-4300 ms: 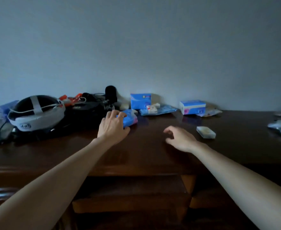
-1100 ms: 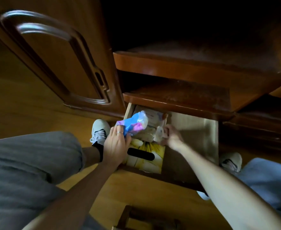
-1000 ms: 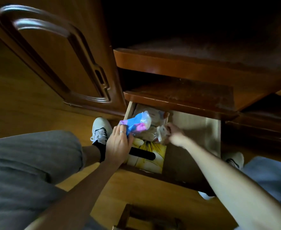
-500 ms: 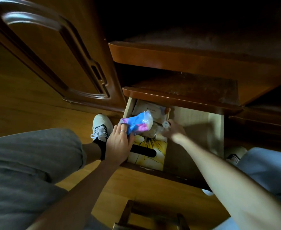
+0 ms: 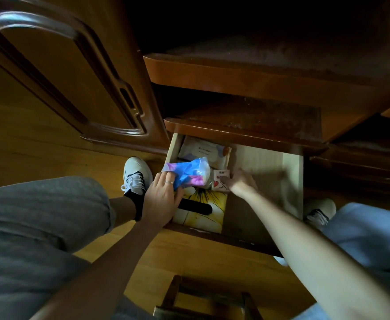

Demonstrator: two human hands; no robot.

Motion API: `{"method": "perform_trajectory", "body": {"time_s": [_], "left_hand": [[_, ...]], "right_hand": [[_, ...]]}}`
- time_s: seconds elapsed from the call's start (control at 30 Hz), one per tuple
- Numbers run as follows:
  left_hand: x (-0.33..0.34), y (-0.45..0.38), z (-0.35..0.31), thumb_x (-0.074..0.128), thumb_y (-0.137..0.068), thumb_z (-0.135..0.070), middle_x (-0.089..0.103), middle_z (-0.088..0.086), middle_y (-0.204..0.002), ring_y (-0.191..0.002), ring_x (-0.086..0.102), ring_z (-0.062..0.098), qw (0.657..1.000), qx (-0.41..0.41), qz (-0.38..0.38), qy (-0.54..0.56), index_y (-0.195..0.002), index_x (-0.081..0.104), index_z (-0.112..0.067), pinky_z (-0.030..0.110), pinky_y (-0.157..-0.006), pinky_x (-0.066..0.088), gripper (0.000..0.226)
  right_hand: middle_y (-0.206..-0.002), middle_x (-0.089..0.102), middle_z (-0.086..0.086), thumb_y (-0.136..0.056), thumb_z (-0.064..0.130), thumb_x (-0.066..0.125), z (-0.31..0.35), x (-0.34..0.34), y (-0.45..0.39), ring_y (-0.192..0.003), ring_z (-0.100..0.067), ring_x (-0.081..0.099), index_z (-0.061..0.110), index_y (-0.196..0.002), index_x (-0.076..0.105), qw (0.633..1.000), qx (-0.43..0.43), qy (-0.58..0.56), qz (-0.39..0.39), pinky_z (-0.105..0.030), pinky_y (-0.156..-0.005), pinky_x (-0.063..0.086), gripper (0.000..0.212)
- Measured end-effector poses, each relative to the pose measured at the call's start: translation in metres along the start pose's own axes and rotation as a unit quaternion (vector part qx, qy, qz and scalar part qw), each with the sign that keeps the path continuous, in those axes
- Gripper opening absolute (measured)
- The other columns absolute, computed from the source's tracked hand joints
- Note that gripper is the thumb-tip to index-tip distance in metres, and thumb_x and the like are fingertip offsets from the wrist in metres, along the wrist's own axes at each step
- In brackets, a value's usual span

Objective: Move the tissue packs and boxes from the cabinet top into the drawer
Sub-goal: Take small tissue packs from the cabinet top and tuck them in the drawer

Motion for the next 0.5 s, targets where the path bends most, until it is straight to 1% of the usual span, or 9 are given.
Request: {"method": "perform_trajectory", "body": {"time_s": [0.1, 0.17, 0.23, 0.3, 0.37, 0.4, 0.43, 0.47, 0.5], "left_hand": [[-0.002, 0.002, -0.001, 0.046, -0.098, -0.033, 0.062, 0.004, -0.107, -0.096, 0.057, 0.017, 1.000, -0.002, -0.001, 0.002, -0.116, 0.054, -0.011, 0.022, -0.066, 0.047, 0.029], [-0.004, 0.003, -0.002, 0.047, -0.097, -0.031, 0.062, 0.005, -0.108, -0.097, 0.058, 0.019, 1.000, 0.002, 0.002, 0.000, -0.115, 0.055, -0.011, 0.028, -0.066, 0.053, 0.028], [-0.006, 0.004, -0.004, 0.048, -0.097, -0.029, 0.062, 0.005, -0.108, -0.097, 0.058, 0.020, 1.000, 0.009, 0.000, 0.000, -0.115, 0.055, -0.010, 0.029, -0.067, 0.054, 0.027], [-0.007, 0.003, -0.006, 0.050, -0.097, -0.027, 0.063, 0.006, -0.109, -0.098, 0.059, 0.020, 1.000, 0.014, -0.001, 0.003, -0.116, 0.056, -0.009, 0.029, -0.068, 0.053, 0.027], [-0.008, 0.002, -0.010, 0.053, -0.096, -0.026, 0.063, 0.007, -0.111, -0.100, 0.059, 0.021, 1.000, 0.024, 0.001, 0.006, -0.117, 0.057, -0.008, 0.030, -0.071, 0.055, 0.028], [-0.009, 0.001, -0.013, 0.054, -0.095, -0.025, 0.063, 0.008, -0.113, -0.102, 0.059, 0.022, 0.999, 0.035, 0.003, 0.006, -0.117, 0.058, -0.007, 0.031, -0.074, 0.055, 0.028], [-0.010, 0.001, -0.017, 0.056, -0.094, -0.024, 0.063, 0.009, -0.114, -0.103, 0.059, 0.023, 0.999, 0.052, 0.005, 0.007, -0.117, 0.059, -0.007, 0.032, -0.077, 0.055, 0.029], [-0.011, 0.000, -0.022, 0.060, -0.092, -0.022, 0.063, 0.009, -0.115, -0.105, 0.059, 0.024, 0.997, 0.075, 0.009, 0.011, -0.116, 0.061, -0.006, 0.033, -0.079, 0.056, 0.029], [-0.011, 0.000, -0.028, 0.064, -0.091, -0.020, 0.064, 0.010, -0.115, -0.106, 0.060, 0.025, 0.995, 0.099, 0.014, 0.013, -0.116, 0.062, -0.005, 0.035, -0.080, 0.057, 0.029]], "right_hand": [[-0.110, 0.073, -0.007, -0.100, 0.046, 0.059, -0.002, -0.001, 0.005, -0.090, -0.024, 0.071, 0.014, -0.127, 0.063, 1.000, 0.003, 0.023, -0.018, -0.042, -0.077, 0.063, 0.041], [-0.112, 0.072, -0.006, -0.100, 0.046, 0.059, 0.000, -0.001, 0.009, -0.094, -0.024, 0.070, 0.016, -0.127, 0.063, 0.999, -0.013, 0.042, -0.012, -0.041, -0.079, 0.061, 0.041], [-0.116, 0.071, -0.004, -0.100, 0.048, 0.058, 0.003, -0.001, 0.013, -0.098, -0.024, 0.068, 0.021, -0.126, 0.063, 0.997, -0.033, 0.076, -0.001, -0.039, -0.080, 0.059, 0.038], [-0.110, 0.070, -0.003, -0.100, 0.052, 0.055, 0.005, -0.004, 0.016, -0.093, -0.022, 0.066, 0.024, -0.121, 0.063, 0.994, -0.018, 0.107, -0.007, -0.034, -0.074, 0.056, 0.036], [-0.095, 0.067, 0.000, -0.100, 0.057, 0.053, 0.010, -0.013, 0.022, -0.078, -0.017, 0.063, 0.022, -0.112, 0.063, 0.989, 0.008, 0.140, -0.047, -0.028, -0.062, 0.049, 0.039], [-0.091, 0.065, 0.002, -0.100, 0.059, 0.052, 0.012, -0.018, 0.025, -0.074, -0.014, 0.062, 0.022, -0.109, 0.060, 0.990, 0.010, 0.127, -0.067, -0.026, -0.059, 0.046, 0.039], [-0.091, 0.064, 0.005, -0.099, 0.062, 0.050, 0.014, -0.023, 0.027, -0.072, -0.011, 0.061, 0.025, -0.109, 0.055, 0.995, -0.003, 0.075, -0.063, -0.025, -0.058, 0.045, 0.038], [-0.095, 0.065, 0.006, -0.097, 0.066, 0.048, 0.017, -0.028, 0.031, -0.074, -0.009, 0.062, 0.028, -0.115, 0.055, 0.999, -0.025, -0.016, -0.025, -0.024, -0.059, 0.045, 0.042], [-0.101, 0.066, 0.008, -0.094, 0.071, 0.047, 0.022, -0.033, 0.039, -0.080, -0.008, 0.065, 0.029, -0.120, 0.057, 0.989, -0.039, -0.136, 0.048, -0.024, -0.062, 0.048, 0.050]]}}
Point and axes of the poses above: each hand's wrist, its own y-axis away from the middle knuckle, its own x-axis out of the palm, z = x × y, the point moved 3 cm from there along -y, towards the middle knuckle
